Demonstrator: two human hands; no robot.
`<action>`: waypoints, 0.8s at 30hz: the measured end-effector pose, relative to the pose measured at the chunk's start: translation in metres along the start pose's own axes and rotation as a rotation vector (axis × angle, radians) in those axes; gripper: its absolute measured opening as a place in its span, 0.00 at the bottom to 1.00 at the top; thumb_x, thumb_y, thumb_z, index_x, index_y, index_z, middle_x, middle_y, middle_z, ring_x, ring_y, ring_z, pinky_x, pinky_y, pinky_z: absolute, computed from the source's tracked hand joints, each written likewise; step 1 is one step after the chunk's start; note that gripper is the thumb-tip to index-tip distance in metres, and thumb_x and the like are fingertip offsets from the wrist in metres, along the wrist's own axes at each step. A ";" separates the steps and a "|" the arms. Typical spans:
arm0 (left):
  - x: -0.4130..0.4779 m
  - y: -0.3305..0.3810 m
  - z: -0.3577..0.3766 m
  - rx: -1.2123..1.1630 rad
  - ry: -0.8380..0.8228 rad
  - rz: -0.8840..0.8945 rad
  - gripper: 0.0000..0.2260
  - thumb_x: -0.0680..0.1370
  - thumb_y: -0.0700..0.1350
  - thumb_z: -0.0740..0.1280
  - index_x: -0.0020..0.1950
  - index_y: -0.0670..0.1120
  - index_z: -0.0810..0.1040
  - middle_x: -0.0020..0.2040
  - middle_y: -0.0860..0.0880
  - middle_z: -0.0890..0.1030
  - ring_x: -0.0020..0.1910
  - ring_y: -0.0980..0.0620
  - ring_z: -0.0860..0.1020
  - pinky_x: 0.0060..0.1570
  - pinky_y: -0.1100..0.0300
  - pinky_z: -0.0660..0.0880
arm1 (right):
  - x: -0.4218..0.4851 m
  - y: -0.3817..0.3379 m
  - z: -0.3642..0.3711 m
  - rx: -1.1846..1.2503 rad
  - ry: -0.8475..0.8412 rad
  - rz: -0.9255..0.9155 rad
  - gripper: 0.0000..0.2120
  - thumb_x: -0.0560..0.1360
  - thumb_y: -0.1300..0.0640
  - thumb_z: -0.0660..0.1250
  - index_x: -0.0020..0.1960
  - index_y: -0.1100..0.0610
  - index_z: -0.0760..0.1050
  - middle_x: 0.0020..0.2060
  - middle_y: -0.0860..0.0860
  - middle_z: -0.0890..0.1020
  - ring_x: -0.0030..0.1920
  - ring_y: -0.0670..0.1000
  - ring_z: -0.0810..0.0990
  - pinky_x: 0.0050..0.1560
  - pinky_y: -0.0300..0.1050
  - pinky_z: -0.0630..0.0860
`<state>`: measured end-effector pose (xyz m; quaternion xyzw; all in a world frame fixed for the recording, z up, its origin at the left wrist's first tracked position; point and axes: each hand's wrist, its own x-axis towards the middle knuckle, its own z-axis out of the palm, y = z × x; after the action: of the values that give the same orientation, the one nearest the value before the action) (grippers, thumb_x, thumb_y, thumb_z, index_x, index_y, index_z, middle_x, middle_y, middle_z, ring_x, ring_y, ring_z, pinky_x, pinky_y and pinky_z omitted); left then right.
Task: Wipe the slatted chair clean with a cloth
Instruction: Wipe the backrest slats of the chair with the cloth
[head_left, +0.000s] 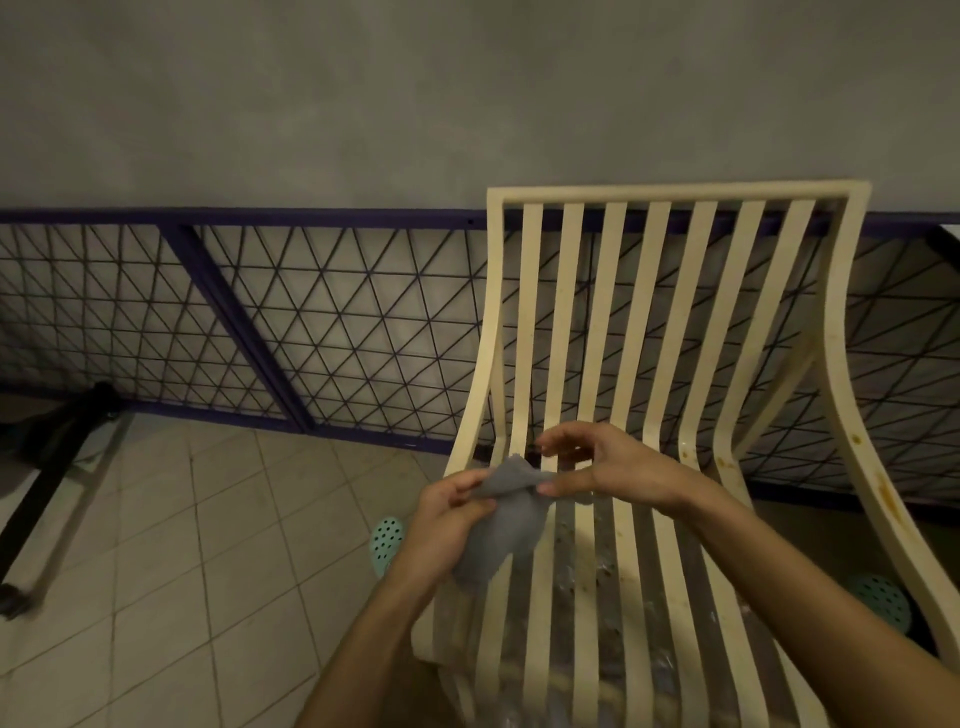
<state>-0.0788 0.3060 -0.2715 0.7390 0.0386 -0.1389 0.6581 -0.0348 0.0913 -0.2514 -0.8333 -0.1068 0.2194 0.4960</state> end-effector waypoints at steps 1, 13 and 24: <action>0.002 0.005 -0.001 0.038 -0.043 0.039 0.13 0.77 0.34 0.63 0.54 0.50 0.81 0.52 0.52 0.83 0.55 0.52 0.80 0.55 0.56 0.77 | 0.000 -0.002 0.000 0.027 -0.031 0.005 0.27 0.68 0.48 0.76 0.65 0.46 0.73 0.61 0.45 0.76 0.62 0.45 0.74 0.62 0.44 0.73; 0.053 0.024 -0.025 0.184 0.086 0.292 0.06 0.78 0.45 0.67 0.52 0.51 0.82 0.49 0.54 0.83 0.51 0.59 0.80 0.47 0.68 0.76 | 0.024 0.002 0.047 0.620 0.068 0.108 0.14 0.78 0.52 0.65 0.57 0.61 0.79 0.50 0.57 0.84 0.53 0.55 0.83 0.59 0.52 0.78; 0.072 -0.040 -0.050 -0.253 0.408 -0.096 0.22 0.84 0.54 0.49 0.63 0.42 0.76 0.57 0.46 0.81 0.56 0.50 0.78 0.49 0.57 0.73 | 0.080 0.016 0.093 -0.678 0.052 -0.504 0.25 0.78 0.61 0.63 0.73 0.49 0.66 0.74 0.46 0.63 0.76 0.48 0.56 0.76 0.46 0.51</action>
<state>-0.0115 0.3514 -0.3239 0.6609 0.2230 -0.0118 0.7165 -0.0086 0.1876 -0.3249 -0.9025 -0.3607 0.0224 0.2344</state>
